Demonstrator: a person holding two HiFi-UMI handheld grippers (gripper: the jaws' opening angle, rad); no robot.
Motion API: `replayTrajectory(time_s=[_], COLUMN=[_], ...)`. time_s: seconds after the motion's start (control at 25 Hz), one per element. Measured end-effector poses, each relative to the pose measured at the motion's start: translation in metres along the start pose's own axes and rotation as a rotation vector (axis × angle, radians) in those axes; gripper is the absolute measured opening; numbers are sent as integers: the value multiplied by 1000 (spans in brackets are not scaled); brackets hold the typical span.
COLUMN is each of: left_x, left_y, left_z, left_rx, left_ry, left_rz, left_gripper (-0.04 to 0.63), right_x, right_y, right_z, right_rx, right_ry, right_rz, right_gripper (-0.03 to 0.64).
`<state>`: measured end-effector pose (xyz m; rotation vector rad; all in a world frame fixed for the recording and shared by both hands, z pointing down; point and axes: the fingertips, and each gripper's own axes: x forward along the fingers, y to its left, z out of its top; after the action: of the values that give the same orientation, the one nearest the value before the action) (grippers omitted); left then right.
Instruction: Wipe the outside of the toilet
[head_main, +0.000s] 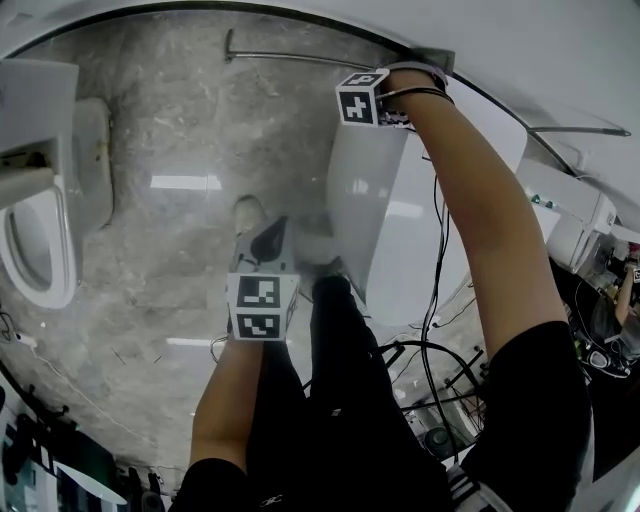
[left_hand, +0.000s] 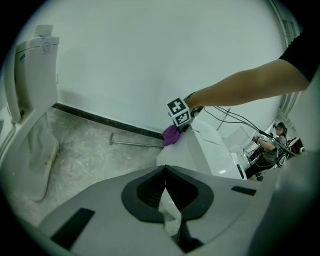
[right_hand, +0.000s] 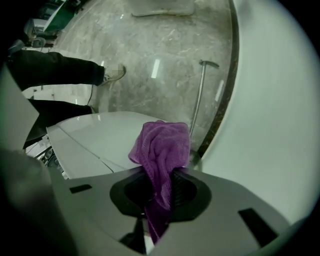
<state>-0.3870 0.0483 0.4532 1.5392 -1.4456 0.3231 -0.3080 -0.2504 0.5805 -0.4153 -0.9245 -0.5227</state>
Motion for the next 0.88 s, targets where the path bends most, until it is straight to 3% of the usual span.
replayTrajectory(time_s=[0.12,0.2,0.68,0.88], left_x=[-1,-1,-10,-16], left_y=[2,3,21,32], left_z=[-4,-10,-45,-50], left_rx=[2,-1,-43,-22], left_ry=[10,19,54,77], left_rz=[-17,-24,5,21], left_gripper=[8,8,9,9], right_x=[11,21,52,59], right_y=[28,46,138,176], right_z=[18,25,68,84], right_rx=[-28,-66,-142,-63], right_ry=[-4,19,91,131], right_rz=[140,185,235,186], right_gripper=[71,71,71,72])
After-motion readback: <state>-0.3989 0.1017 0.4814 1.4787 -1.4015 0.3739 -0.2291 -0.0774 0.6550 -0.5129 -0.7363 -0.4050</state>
